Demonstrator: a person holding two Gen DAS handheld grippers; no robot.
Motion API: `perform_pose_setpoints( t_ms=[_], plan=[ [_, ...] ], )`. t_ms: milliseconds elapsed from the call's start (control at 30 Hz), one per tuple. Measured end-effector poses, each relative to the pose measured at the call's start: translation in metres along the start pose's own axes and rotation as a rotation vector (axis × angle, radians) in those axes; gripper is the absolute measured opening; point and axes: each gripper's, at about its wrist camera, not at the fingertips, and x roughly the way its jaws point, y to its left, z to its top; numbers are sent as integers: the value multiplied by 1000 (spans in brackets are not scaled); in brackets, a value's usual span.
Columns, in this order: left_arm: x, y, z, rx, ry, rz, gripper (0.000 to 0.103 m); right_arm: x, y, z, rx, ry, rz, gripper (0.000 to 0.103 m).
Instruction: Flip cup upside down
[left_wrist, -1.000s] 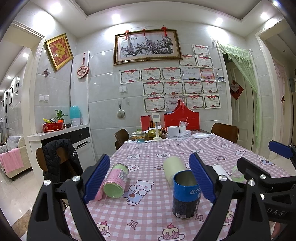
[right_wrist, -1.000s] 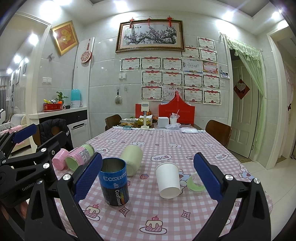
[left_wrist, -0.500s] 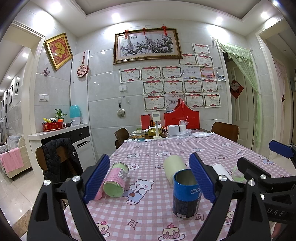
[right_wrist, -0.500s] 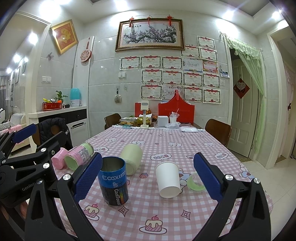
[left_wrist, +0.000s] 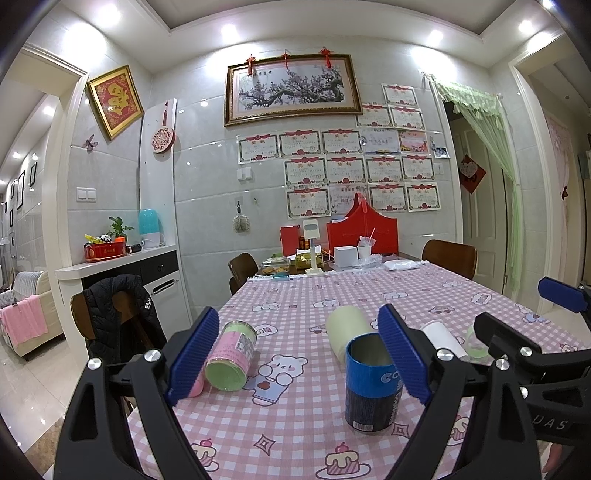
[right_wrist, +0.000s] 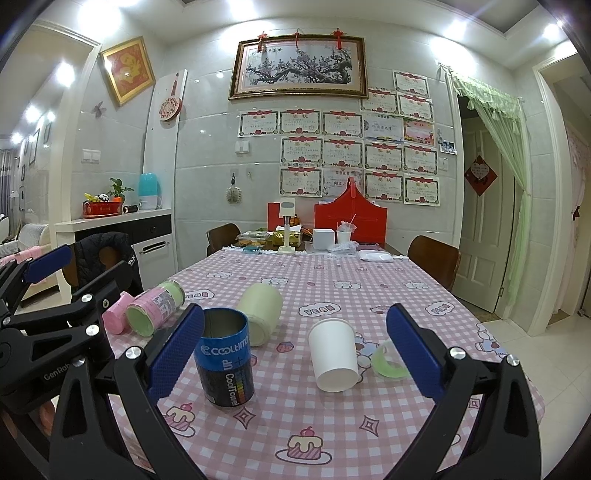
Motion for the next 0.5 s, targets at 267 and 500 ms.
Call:
perform_pose_setpoints(
  t_ms=[267,500],
  plan=[
    [18,-2,-13,27,42,4,86,20,5,-11,-37,51,-49,95],
    [54,0,-34,35,138,9,88,59,2,-27,-43,160,-99,95]
  ],
)
